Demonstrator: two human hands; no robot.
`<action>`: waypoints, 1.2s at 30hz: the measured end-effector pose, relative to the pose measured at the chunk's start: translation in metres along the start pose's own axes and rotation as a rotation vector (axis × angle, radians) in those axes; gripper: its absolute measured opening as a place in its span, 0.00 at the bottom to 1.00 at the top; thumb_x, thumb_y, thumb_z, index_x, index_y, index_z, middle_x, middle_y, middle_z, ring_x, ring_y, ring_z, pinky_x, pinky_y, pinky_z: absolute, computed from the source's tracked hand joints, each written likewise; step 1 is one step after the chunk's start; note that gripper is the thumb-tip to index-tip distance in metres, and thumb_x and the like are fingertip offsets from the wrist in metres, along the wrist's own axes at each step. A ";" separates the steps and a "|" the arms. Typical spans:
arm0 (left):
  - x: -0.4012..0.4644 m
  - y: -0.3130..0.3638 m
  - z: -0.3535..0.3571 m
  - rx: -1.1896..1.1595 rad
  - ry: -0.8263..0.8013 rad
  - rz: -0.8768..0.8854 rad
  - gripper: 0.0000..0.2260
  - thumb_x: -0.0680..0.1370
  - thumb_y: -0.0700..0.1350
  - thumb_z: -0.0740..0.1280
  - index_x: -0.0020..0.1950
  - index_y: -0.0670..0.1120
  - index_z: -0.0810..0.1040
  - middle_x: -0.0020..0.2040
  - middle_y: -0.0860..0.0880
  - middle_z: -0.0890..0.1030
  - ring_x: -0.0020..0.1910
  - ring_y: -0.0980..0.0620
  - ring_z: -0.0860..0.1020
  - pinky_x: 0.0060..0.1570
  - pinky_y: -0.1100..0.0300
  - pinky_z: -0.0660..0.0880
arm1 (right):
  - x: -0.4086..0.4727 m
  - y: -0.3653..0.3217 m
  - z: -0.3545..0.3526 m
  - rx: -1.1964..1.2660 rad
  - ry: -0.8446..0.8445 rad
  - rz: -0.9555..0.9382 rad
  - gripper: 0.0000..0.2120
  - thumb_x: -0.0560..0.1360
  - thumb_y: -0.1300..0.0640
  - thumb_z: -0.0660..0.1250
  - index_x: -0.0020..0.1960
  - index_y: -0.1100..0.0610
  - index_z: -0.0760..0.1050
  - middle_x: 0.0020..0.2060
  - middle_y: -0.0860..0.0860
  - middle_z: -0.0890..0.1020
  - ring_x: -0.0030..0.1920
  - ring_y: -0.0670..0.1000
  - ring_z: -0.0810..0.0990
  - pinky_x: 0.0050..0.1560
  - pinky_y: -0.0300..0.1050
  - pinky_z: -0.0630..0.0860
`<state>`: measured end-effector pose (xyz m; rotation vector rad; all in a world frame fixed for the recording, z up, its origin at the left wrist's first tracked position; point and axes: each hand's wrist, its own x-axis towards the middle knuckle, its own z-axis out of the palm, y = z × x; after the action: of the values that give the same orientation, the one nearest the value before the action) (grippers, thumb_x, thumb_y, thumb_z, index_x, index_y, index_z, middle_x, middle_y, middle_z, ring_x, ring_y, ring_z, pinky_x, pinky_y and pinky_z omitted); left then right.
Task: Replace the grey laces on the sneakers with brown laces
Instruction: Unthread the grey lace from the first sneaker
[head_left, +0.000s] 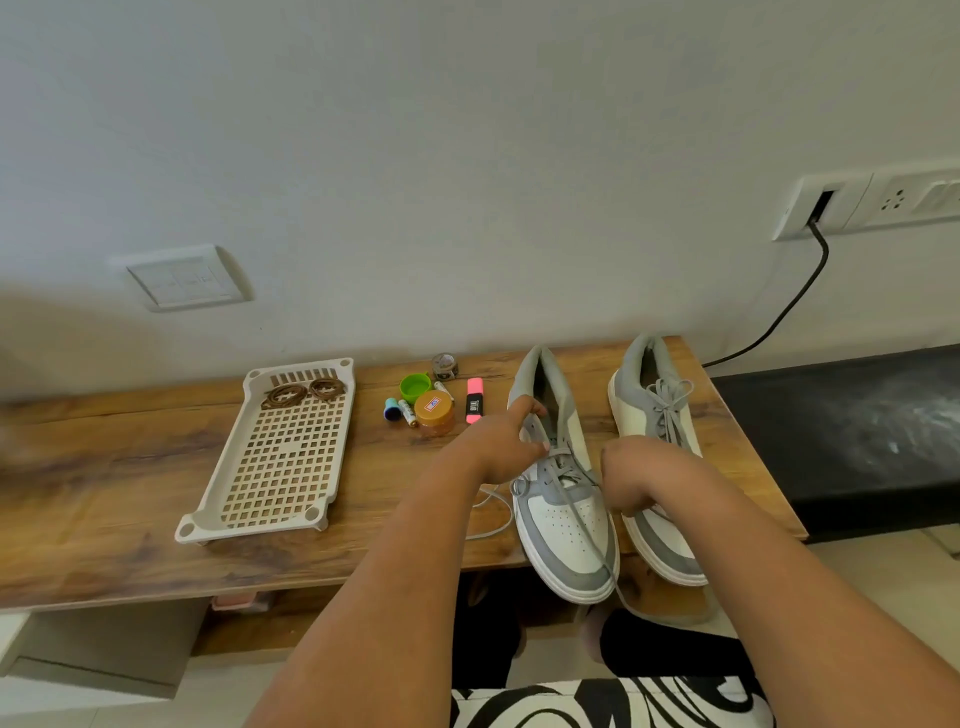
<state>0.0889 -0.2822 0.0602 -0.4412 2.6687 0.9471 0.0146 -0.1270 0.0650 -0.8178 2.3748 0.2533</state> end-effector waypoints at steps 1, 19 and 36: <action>0.001 0.000 0.000 0.008 -0.002 0.005 0.20 0.82 0.50 0.63 0.72 0.53 0.63 0.59 0.42 0.78 0.50 0.46 0.77 0.53 0.53 0.74 | -0.001 0.001 0.000 -0.013 -0.021 -0.005 0.03 0.76 0.60 0.62 0.48 0.59 0.73 0.40 0.52 0.74 0.39 0.50 0.74 0.41 0.44 0.73; -0.003 -0.002 -0.006 -0.382 -0.246 -0.264 0.20 0.81 0.58 0.62 0.56 0.40 0.74 0.38 0.45 0.85 0.30 0.53 0.81 0.37 0.60 0.76 | -0.013 0.004 -0.007 0.281 0.049 -0.244 0.03 0.73 0.54 0.65 0.44 0.53 0.76 0.43 0.50 0.76 0.44 0.51 0.76 0.42 0.42 0.72; 0.008 -0.019 -0.006 0.155 0.280 -0.381 0.10 0.78 0.50 0.66 0.55 0.46 0.77 0.46 0.48 0.79 0.44 0.50 0.78 0.43 0.55 0.76 | -0.011 0.036 -0.020 0.414 1.230 -0.036 0.30 0.74 0.53 0.70 0.72 0.51 0.61 0.62 0.57 0.67 0.52 0.57 0.76 0.44 0.50 0.78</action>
<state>0.0874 -0.3015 0.0516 -1.0671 2.7213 0.5966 -0.0101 -0.0998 0.0871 -0.9373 3.2861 -1.0159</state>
